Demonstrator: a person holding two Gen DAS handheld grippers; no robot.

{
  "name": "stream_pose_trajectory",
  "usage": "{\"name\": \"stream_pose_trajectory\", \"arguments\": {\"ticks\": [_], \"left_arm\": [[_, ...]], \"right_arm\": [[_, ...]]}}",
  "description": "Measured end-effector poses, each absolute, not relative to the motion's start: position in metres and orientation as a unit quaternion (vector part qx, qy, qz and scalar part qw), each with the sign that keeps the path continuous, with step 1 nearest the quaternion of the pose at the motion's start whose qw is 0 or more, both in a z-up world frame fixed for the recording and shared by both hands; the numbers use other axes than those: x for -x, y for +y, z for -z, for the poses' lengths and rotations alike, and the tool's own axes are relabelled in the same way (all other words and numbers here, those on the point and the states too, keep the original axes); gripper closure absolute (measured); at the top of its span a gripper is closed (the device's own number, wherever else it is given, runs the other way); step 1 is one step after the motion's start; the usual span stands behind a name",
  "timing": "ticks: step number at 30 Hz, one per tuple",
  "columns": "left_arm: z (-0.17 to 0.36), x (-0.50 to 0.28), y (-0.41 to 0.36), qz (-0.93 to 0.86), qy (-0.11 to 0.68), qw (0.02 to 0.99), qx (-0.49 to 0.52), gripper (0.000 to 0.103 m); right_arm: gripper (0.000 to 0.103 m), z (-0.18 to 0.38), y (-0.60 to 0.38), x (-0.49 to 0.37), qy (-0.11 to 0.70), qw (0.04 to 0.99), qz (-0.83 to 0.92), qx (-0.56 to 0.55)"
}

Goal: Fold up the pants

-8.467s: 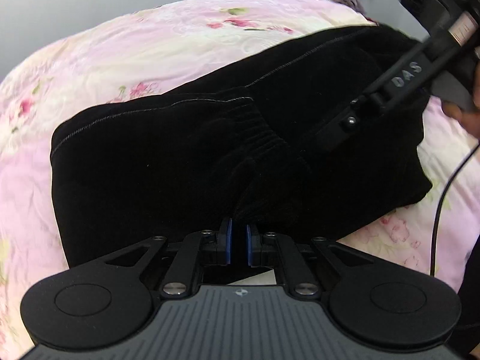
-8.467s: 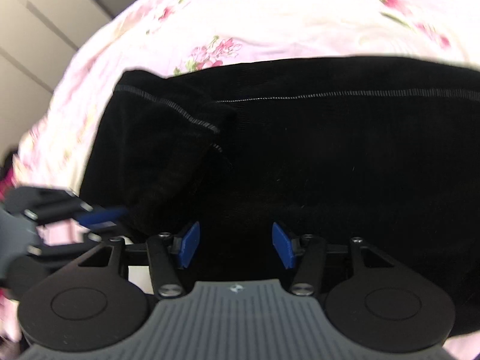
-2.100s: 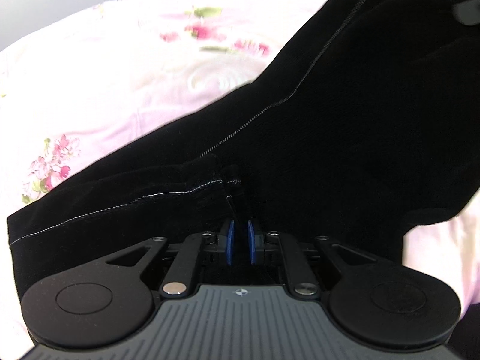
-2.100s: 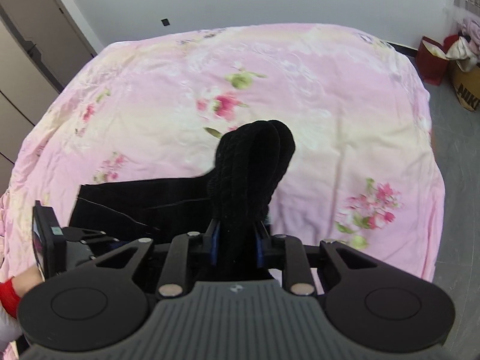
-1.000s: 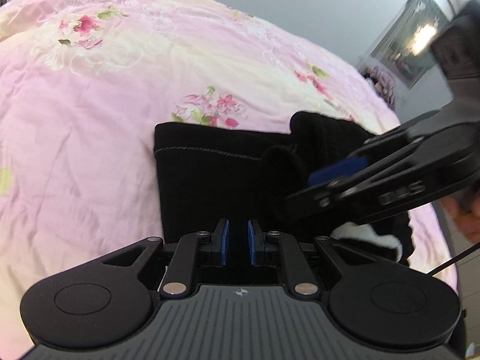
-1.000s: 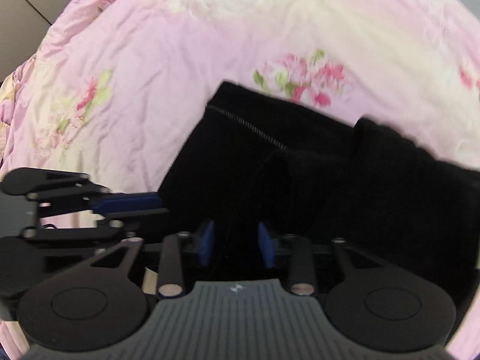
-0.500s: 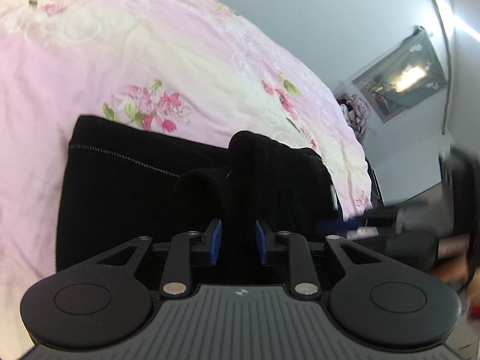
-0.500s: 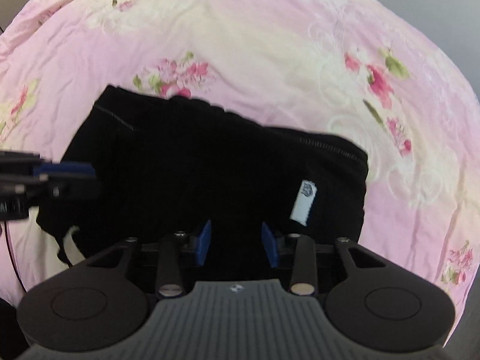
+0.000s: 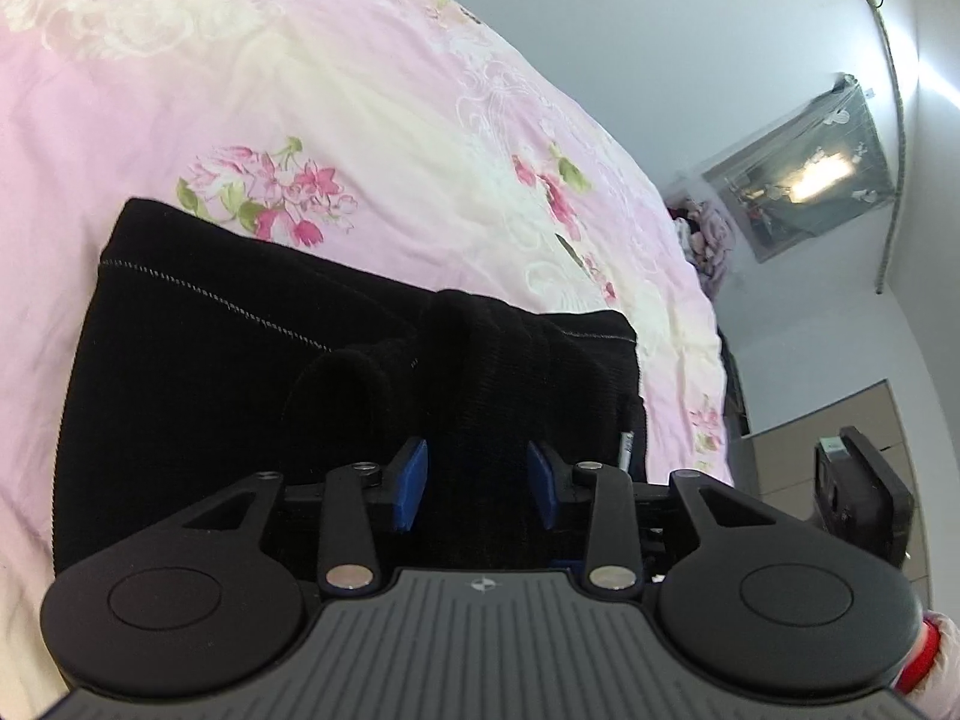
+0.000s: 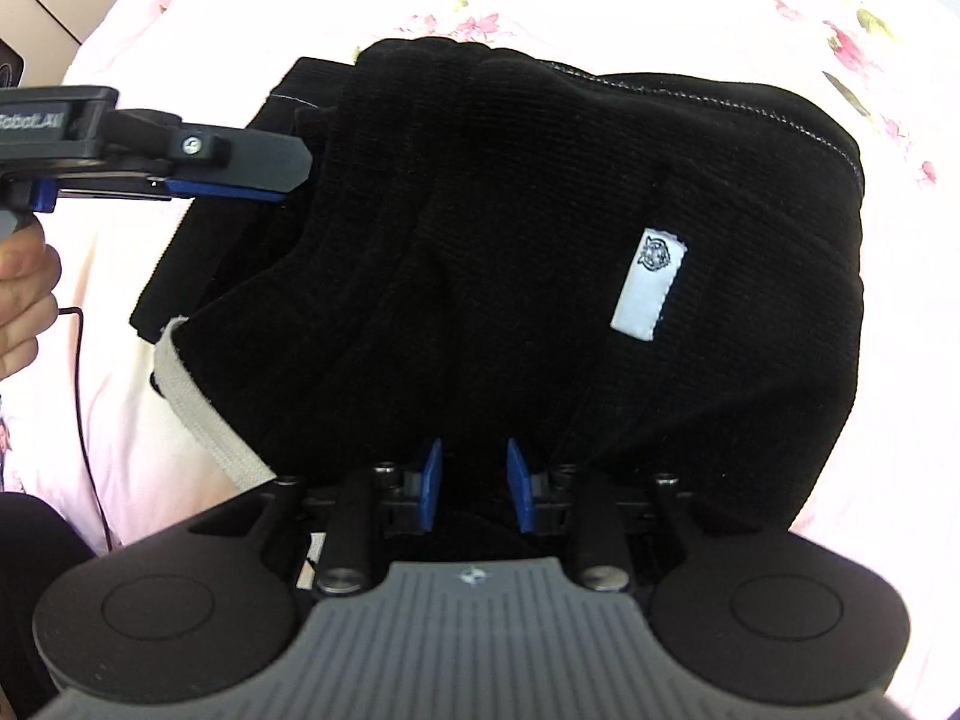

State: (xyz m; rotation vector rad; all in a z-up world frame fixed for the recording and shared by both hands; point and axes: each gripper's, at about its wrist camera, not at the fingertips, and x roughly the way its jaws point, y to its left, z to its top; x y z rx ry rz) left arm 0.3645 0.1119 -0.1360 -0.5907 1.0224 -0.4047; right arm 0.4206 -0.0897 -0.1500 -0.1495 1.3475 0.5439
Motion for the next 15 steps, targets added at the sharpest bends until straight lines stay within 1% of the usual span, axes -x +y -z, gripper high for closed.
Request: {"name": "stream_pose_trajectory", "arguments": {"ticks": [4,6,9,11,12,15], "left_arm": [[0.154,-0.379,0.098,0.172,0.501,0.805,0.267,0.062],[0.164,-0.384,0.091,0.167,0.5,0.808,0.262,0.062],[0.178,-0.39,0.088,0.163,0.5,0.807,0.269,0.058],[0.183,-0.392,0.091,0.163,0.502,0.802,0.28,0.058],[0.184,-0.392,0.092,0.164,0.501,0.801,0.283,0.064],[0.171,-0.38,0.089,0.161,0.481,0.82,0.264,0.072]], "right_arm": [[0.08,0.15,-0.094,-0.421,0.612,0.747,-0.253,0.056],[0.08,0.149,-0.101,-0.422,0.607,0.749,-0.26,0.053],[0.079,0.144,-0.105,-0.42,0.603,0.752,-0.263,0.046],[0.079,0.145,-0.111,-0.422,0.603,0.752,-0.263,0.034],[0.079,0.147,-0.112,-0.421,0.603,0.753,-0.263,0.026],[0.079,0.149,-0.117,-0.42,0.604,0.753,-0.261,0.009]]}}
